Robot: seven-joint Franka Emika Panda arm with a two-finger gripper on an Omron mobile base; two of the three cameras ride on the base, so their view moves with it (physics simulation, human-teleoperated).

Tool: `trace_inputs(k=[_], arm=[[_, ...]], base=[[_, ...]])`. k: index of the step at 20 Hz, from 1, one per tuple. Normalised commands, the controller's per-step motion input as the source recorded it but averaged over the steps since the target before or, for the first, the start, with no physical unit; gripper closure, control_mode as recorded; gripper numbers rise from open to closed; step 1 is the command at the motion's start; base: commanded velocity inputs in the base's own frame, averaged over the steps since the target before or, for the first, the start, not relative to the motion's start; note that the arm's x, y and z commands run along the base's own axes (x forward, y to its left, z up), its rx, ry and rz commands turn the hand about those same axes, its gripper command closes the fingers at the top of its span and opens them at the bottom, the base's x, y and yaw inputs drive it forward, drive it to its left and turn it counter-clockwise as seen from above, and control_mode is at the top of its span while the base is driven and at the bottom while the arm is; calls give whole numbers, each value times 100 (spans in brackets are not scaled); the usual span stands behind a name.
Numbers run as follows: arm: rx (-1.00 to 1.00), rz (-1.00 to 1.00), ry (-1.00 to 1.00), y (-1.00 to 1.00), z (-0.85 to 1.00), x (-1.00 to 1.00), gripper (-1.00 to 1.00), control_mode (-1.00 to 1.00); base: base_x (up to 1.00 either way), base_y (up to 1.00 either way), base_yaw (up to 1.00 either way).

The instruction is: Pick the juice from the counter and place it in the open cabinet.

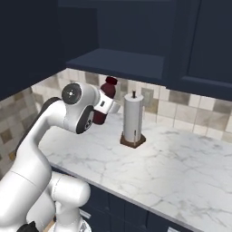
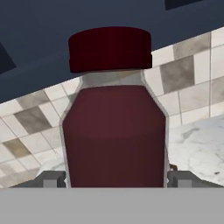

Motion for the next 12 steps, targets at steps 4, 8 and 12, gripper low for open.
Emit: trace_inputs(k=[4,8,12], arm=[[0,0,0,0,0,0,100,100],[0,0,0,0,0,0,100,100],[0,0,0,0,0,0,100,100]], base=[[32,0,-13],[34,1,-13],[33,3,-13]])
